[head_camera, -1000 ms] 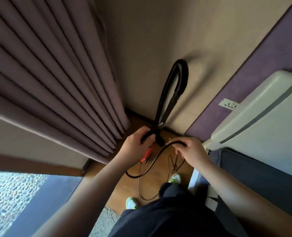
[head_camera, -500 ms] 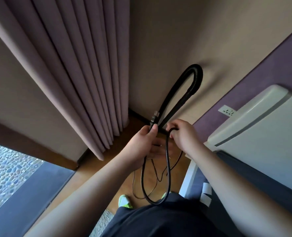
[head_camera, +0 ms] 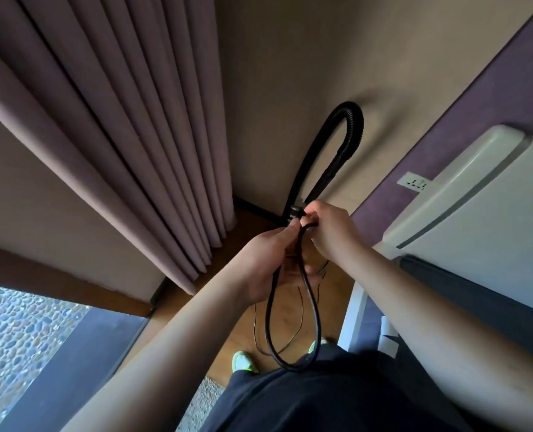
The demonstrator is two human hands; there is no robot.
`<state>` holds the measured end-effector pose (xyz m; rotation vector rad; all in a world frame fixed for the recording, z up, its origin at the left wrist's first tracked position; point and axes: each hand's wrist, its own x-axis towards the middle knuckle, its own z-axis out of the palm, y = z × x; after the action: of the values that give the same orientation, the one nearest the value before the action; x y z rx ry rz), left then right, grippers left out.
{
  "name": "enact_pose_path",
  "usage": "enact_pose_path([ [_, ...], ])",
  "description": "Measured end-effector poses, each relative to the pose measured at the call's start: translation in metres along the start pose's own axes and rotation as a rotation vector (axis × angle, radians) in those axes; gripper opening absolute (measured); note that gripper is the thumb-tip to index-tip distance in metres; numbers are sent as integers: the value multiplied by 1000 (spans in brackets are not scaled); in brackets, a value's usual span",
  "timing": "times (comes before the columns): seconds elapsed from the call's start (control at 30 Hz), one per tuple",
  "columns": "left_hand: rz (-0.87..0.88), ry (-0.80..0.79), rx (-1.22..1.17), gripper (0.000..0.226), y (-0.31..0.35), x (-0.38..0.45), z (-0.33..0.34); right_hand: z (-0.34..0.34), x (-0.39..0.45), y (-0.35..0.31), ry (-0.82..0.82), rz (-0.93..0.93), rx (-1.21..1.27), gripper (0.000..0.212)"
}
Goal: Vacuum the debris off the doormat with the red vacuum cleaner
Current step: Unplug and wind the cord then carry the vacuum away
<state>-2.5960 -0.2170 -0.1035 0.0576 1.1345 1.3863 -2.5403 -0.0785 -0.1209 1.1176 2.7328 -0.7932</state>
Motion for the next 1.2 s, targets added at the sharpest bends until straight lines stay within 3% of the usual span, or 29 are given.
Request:
enact_pose_path([
  [0.07, 61, -29, 123, 35, 2, 5, 1, -4, -2, 3, -45, -54, 63, 7],
  [0.23, 309, 38, 275, 18, 20, 12, -9, 0, 4, 34, -121, -132, 365, 20],
  [0.37, 470, 109, 280, 19, 43, 16, -23, 19, 1, 76, -307, -55, 251, 35],
  [0.5, 569, 331, 345, 22, 44, 25, -34, 47, -4, 108, -254, -21, 145, 39],
  [0.6, 526, 412, 311, 18, 26, 36, -35, 47, -12, 105, -184, -125, 159, 31],
  [0.7, 369, 421, 220, 20, 6, 47, -28, 38, -22, 88, -206, -266, 140, 28],
  [0.83, 299, 464, 59, 25, -1, 59, -14, 28, -36, 62, -203, -453, -37, 41],
  [0.97, 255, 377, -90, 10, 8, 57, -1, 35, -43, 53, -172, -575, -120, 38],
  [1.07, 317, 334, -46, 10, 16, 57, -8, 36, -42, 55, -151, -572, -70, 37],
  [1.2, 361, 232, -16, 20, 34, 56, -26, 41, -35, 75, -83, -572, 211, 20],
])
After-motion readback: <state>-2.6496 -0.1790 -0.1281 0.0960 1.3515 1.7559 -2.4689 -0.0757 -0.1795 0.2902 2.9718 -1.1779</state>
